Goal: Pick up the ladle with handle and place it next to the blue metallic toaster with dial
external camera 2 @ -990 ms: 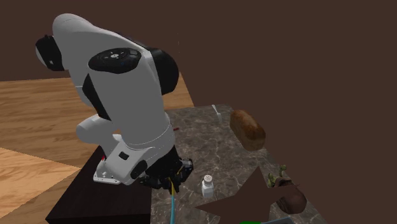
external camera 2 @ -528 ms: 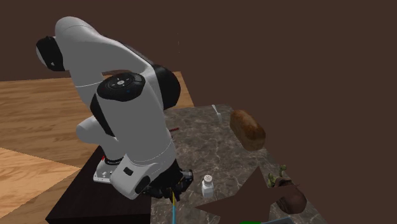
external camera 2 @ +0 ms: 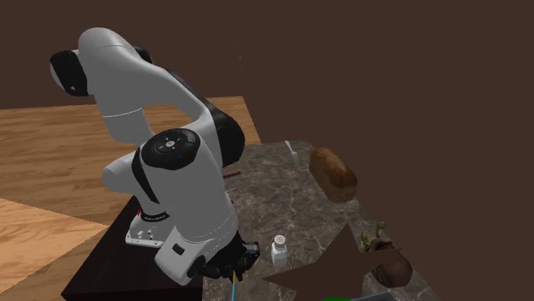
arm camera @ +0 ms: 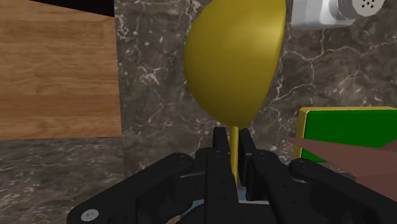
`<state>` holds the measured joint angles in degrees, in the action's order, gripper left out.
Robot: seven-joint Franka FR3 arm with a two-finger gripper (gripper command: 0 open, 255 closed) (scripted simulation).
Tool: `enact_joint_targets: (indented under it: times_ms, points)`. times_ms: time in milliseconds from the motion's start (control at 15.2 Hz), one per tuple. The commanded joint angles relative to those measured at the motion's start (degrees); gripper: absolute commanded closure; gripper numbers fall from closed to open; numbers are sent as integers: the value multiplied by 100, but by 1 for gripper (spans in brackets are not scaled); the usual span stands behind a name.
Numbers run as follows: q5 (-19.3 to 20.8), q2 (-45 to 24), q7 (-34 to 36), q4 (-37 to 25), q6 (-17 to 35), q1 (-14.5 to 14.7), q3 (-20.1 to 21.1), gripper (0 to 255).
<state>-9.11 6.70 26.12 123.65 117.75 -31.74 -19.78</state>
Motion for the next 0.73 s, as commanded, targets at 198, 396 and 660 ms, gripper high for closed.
enact_joint_targets:
  times_ms: [198,396,660]
  points:
    - [-97,-165,-109,223,363,12,-12,255]
    - [-164,-269,-185,352,582,18,-20,255]
    - [-270,-426,-297,508,873,26,-29,255]
